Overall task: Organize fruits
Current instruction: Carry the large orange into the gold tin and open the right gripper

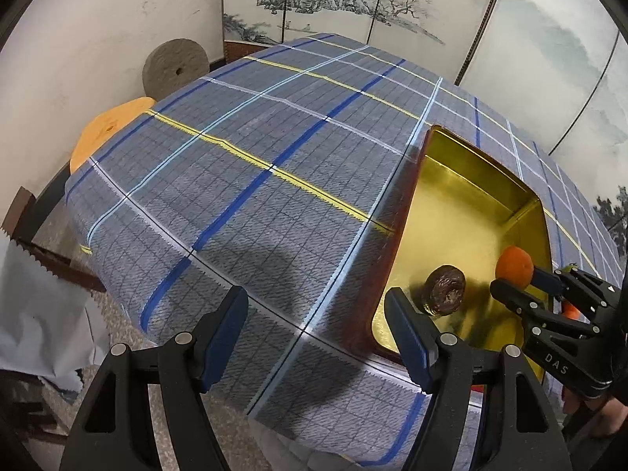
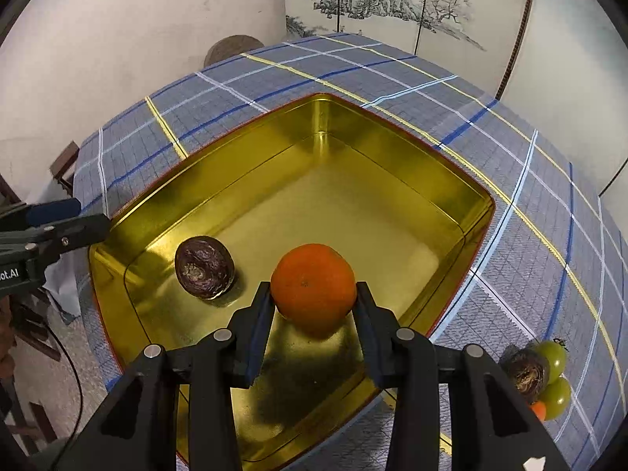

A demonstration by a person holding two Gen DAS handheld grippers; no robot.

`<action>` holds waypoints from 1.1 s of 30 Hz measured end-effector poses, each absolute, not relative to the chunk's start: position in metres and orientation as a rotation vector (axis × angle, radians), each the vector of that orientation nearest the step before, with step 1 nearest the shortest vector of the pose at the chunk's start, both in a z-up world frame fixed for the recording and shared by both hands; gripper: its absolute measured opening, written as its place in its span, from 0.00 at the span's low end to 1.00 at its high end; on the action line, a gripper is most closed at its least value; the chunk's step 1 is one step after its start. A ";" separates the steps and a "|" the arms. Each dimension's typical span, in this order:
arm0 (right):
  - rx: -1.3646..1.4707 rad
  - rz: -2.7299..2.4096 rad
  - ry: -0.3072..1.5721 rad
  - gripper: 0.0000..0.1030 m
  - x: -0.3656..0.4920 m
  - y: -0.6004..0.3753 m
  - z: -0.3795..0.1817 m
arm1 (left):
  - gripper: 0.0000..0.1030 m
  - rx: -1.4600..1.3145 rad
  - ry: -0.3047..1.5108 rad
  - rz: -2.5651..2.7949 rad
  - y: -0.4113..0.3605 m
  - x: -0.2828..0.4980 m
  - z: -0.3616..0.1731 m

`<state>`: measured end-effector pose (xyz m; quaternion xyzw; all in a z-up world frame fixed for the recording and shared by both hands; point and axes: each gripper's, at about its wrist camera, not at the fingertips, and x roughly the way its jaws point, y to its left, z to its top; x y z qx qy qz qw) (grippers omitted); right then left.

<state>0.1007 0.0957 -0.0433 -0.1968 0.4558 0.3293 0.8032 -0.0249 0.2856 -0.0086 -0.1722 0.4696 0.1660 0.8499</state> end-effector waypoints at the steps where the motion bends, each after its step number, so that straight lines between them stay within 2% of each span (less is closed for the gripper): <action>1: -0.428 0.705 0.976 0.37 0.100 0.097 -0.044 | 0.70 -0.365 0.991 0.352 0.285 -0.025 -0.009; 21: -0.443 0.732 1.000 0.40 0.097 0.108 -0.051 | 0.71 -0.356 0.988 0.348 0.285 -0.029 -0.010; 33: -0.311 0.758 0.960 0.44 0.087 0.083 -0.024 | 0.71 -0.323 0.966 0.330 0.271 -0.024 -0.001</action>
